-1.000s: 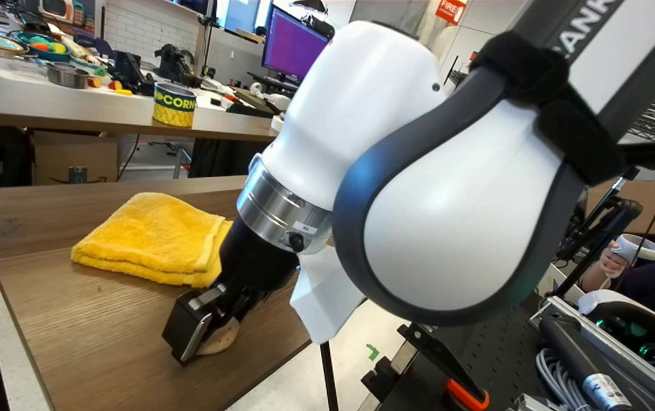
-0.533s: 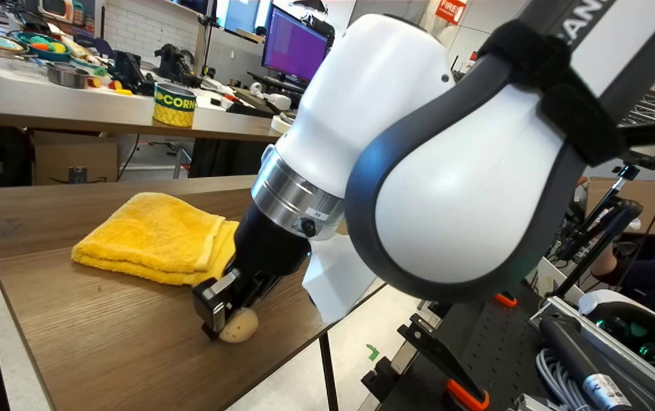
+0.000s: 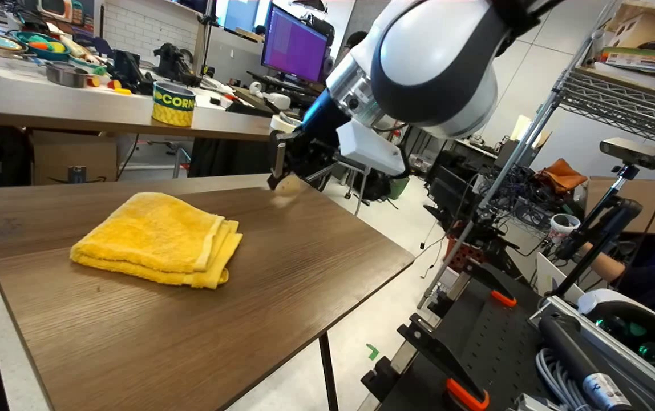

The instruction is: Use the towel to clean the table, then move the brown plushy to the right and clean the table

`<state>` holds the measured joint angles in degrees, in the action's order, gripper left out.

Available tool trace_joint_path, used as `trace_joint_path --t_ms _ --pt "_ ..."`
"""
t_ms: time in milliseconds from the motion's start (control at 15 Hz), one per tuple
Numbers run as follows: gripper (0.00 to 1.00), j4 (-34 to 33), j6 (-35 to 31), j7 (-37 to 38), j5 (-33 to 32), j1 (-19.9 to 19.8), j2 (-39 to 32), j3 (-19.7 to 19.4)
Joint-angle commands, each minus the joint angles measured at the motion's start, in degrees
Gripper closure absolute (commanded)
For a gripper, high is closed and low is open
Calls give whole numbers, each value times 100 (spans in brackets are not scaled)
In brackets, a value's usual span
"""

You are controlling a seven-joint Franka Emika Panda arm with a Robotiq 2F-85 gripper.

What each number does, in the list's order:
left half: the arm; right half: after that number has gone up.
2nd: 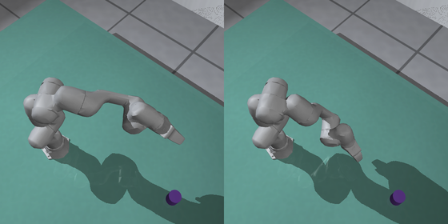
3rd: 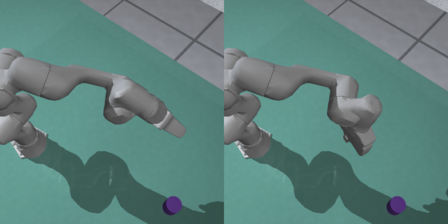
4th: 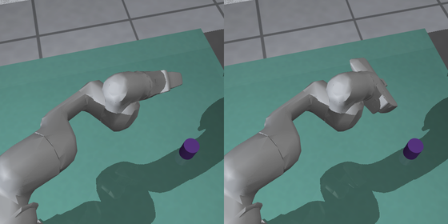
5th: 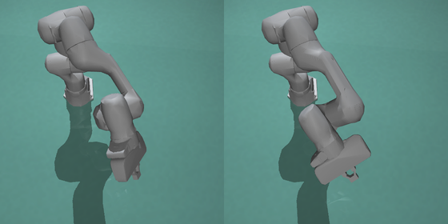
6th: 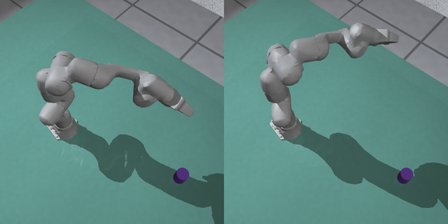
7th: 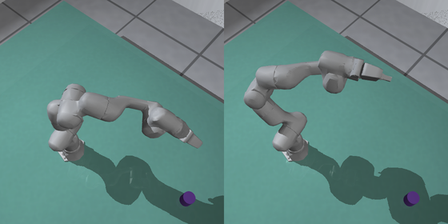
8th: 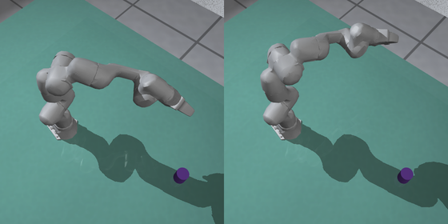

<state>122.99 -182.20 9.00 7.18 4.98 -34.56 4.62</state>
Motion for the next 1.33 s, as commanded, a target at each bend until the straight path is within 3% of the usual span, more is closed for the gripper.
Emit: trace_joint_path --t_ms 0,133,333,733,933,1200,1267 --pt "96 -788 38 166 284 -617 -341 -70" --pt "96 -1196 7 397 459 -624 -625 -432" --pt "96 -1700 -97 949 712 -190 -1190 -1340" --pt "96 -2574 276 2555 1493 1298 -2615 -3433" --pt "96 -2886 694 3163 1478 1627 -3125 -3874" --pt "96 -3267 944 3567 1194 1561 -3425 -3813" --pt "75 -3303 916 3516 1149 1454 -3387 -3673"
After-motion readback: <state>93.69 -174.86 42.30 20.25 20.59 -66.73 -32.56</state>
